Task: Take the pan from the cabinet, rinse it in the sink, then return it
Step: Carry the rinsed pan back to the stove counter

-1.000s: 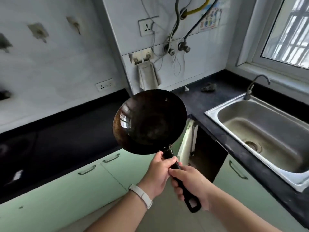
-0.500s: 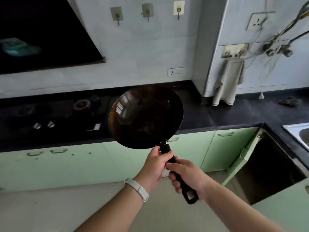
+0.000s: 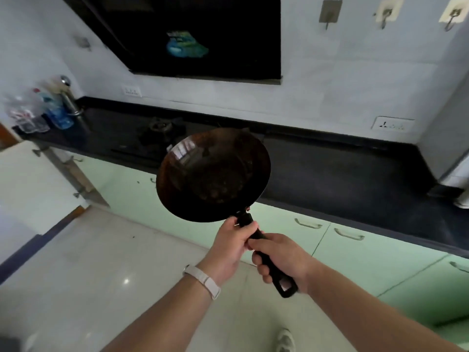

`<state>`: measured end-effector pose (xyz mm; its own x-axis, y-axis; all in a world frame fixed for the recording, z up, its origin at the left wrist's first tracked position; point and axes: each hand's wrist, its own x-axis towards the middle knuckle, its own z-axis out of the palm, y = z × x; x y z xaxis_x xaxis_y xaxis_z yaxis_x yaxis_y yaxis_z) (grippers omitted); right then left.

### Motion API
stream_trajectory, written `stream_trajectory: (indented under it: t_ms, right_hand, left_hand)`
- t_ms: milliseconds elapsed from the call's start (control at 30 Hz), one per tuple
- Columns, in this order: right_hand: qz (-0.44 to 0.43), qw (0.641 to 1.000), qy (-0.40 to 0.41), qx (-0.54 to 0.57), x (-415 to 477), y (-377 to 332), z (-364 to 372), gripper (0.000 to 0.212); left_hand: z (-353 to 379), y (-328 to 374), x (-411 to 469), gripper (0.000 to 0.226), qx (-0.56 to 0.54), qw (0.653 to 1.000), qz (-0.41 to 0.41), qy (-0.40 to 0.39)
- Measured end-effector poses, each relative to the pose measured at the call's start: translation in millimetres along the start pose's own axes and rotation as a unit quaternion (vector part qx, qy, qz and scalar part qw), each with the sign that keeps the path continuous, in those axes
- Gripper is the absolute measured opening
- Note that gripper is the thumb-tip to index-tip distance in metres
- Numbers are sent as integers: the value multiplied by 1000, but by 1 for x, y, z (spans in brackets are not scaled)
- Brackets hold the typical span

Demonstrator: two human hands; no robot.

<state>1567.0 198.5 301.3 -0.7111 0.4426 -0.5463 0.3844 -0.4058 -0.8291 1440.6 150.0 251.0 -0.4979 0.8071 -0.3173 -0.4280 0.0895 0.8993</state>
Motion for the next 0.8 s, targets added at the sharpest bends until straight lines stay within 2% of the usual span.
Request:
stream_trajectory:
  t_ms: [200, 433, 700, 800]
  right_hand:
    - [16, 996, -83, -27, 64, -25, 21, 14]
    - [27, 985, -160, -55, 158, -75, 24, 13]
    - [39, 970, -229, -68, 253, -124, 33, 12]
    - [48, 964, -251, -74, 276, -138, 52, 11]
  left_hand:
    - [-47, 18, 31, 14, -1, 997, 17, 77]
    - [-83, 50, 100, 26, -18, 987, 27, 156]
    - [-111, 87, 169, 13, -51, 970, 48, 233]
    - [-134, 99, 179, 16, -70, 961, 51, 264]
